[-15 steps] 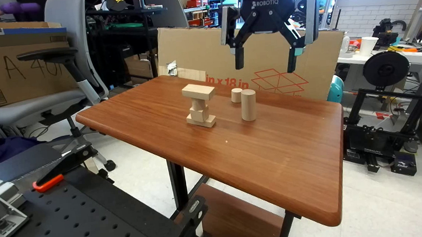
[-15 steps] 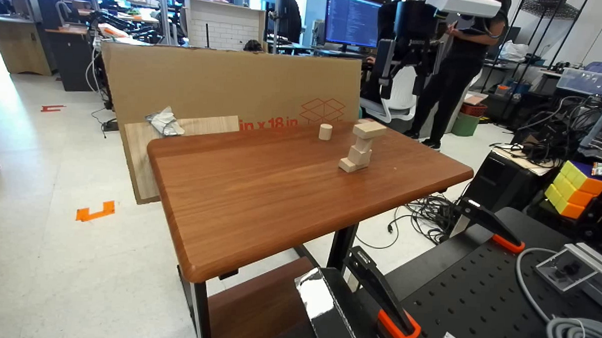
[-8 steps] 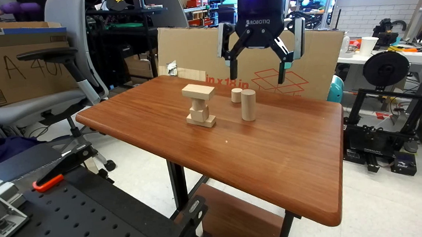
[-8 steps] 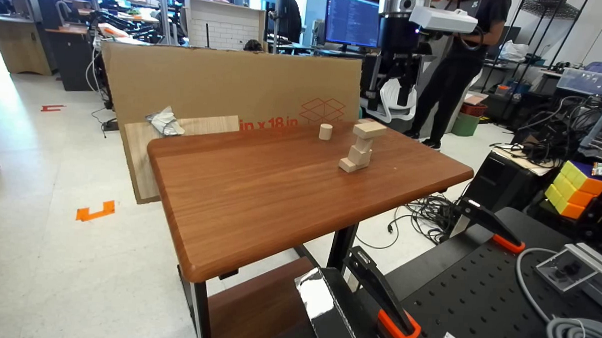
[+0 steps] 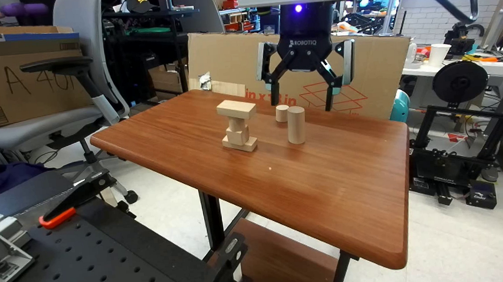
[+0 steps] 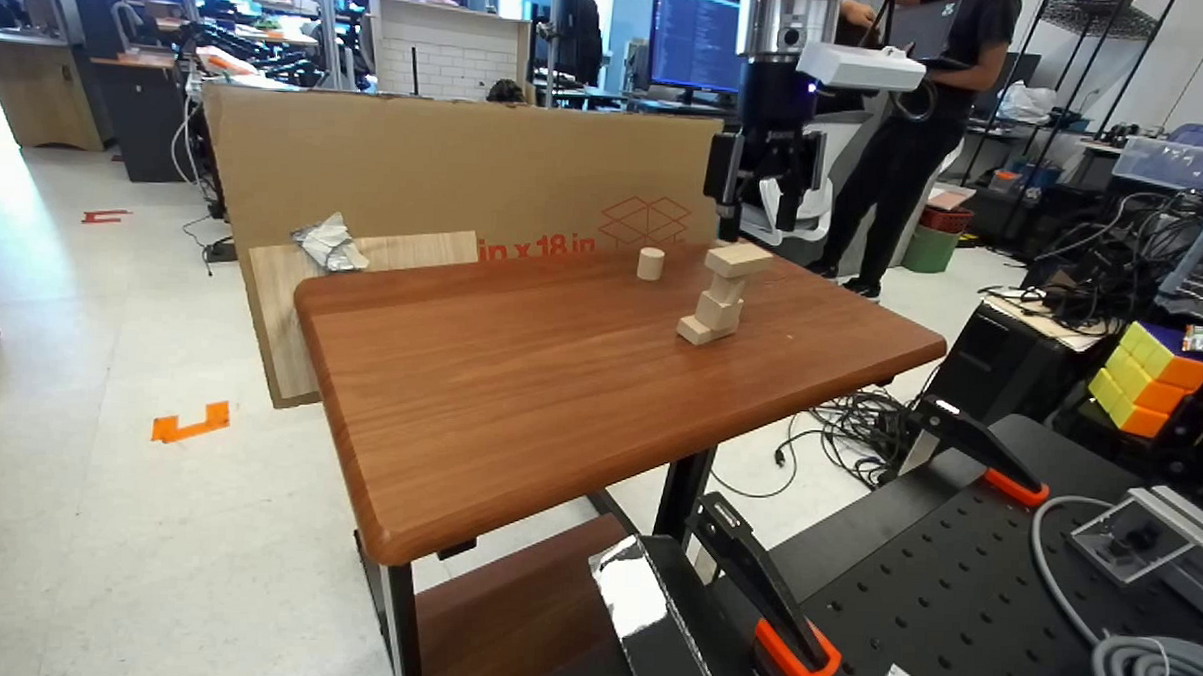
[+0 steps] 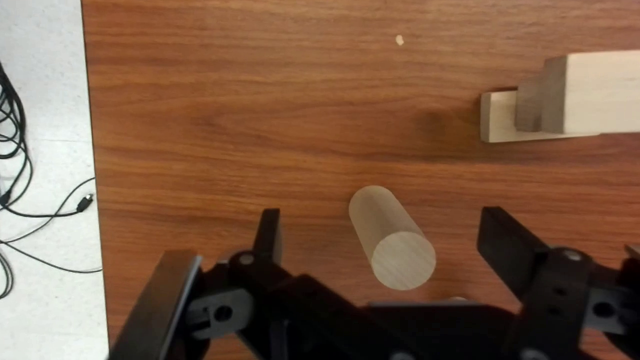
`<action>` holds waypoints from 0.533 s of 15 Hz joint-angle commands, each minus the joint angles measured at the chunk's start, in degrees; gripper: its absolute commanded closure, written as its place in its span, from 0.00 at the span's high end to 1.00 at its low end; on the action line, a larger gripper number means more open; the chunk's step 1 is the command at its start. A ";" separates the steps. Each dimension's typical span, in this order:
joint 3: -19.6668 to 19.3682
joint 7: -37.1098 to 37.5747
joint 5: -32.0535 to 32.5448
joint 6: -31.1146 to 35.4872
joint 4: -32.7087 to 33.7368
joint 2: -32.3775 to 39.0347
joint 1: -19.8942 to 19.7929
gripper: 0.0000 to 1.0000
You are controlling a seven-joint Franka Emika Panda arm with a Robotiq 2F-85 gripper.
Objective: Move the large wooden cylinder to the left.
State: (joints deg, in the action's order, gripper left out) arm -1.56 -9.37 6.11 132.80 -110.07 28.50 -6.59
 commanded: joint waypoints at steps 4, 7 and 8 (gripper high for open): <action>-0.42 -0.27 0.59 -0.97 5.22 5.61 0.90 1.00; -0.39 -0.44 0.86 -0.94 6.18 6.77 1.18 0.66; -0.34 -0.51 0.83 -0.99 6.31 6.83 1.25 0.56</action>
State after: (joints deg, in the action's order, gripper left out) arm -1.56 -9.37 6.38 132.80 -106.01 34.04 -6.05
